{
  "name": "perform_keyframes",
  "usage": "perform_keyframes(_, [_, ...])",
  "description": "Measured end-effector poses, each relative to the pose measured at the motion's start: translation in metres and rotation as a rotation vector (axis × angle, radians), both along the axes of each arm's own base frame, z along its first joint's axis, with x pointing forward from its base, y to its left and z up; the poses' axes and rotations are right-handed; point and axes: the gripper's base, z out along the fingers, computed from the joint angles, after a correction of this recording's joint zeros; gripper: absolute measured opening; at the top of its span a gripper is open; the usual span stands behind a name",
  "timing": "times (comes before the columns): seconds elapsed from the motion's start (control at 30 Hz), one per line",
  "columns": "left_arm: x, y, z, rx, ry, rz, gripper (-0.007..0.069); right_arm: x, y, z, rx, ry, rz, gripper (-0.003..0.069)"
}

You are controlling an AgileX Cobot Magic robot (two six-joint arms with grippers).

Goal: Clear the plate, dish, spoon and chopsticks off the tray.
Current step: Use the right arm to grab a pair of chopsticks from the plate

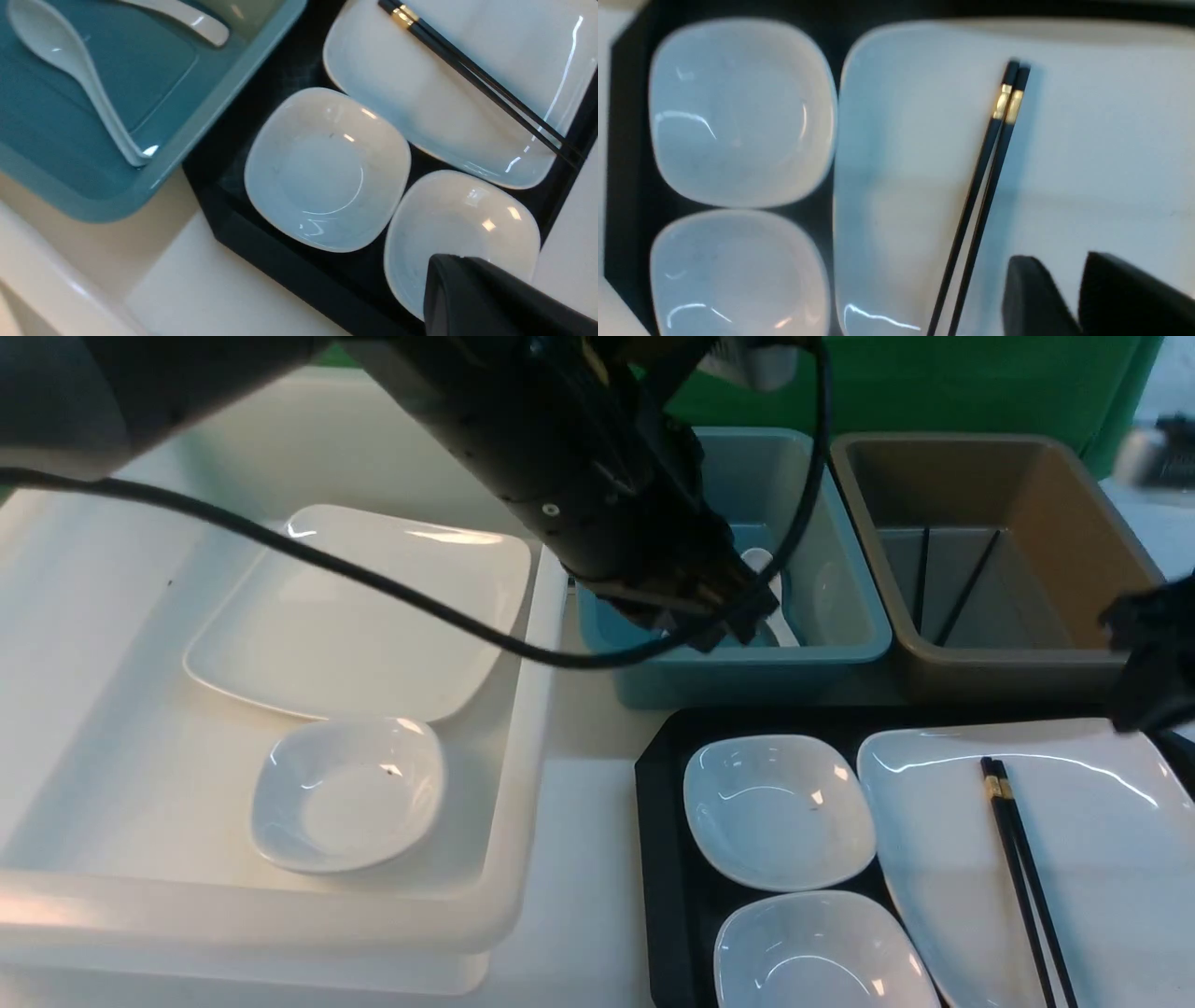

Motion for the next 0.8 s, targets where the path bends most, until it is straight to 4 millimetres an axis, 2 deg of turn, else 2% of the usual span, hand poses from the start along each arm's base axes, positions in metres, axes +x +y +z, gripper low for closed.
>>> perform_keyframes(0.03, [-0.004,-0.004,-0.006,0.013,0.013,-0.018,0.0001,-0.002,0.0,-0.011,0.0,0.002,-0.012,0.0349])
perform_keyframes(0.07, [-0.013,-0.015,-0.017,0.036,0.038,-0.058,0.0001,-0.006,-0.001,-0.036,0.001,0.025,-0.049,0.0435])
perform_keyframes(0.13, [-0.021,-0.026,-0.032,0.065,0.07,-0.095,0.0001,-0.009,-0.002,-0.057,-0.004,0.033,-0.07,0.0506])
perform_keyframes(0.2, [-0.027,-0.035,-0.047,0.095,0.101,-0.122,0.0001,-0.009,-0.002,-0.074,-0.006,0.046,-0.087,0.0542])
perform_keyframes(0.23, [-0.028,-0.035,-0.047,0.095,0.1,-0.124,0.0001,-0.009,-0.002,-0.074,-0.006,0.046,-0.087,0.0542])
perform_keyframes(0.3, [-0.032,-0.047,-0.064,0.127,0.137,-0.147,0.0001,-0.005,-0.002,-0.095,-0.008,0.074,-0.1,0.0564])
perform_keyframes(0.57, [-0.027,-0.058,-0.087,0.15,0.175,-0.146,0.0001,0.006,0.009,-0.132,-0.02,0.137,-0.072,0.057])
perform_keyframes(0.63, [-0.026,-0.058,-0.089,0.151,0.177,-0.145,0.0001,0.007,0.011,-0.133,-0.023,0.134,-0.063,0.0569])
perform_keyframes(0.7, [-0.026,-0.059,-0.09,0.15,0.176,-0.146,0.0001,0.008,0.014,-0.133,-0.03,0.129,-0.049,0.0539])
perform_keyframes(0.8, [-0.024,-0.061,-0.089,0.128,0.15,-0.153,0.0001,0.009,0.015,-0.134,-0.031,0.119,-0.044,0.0406])
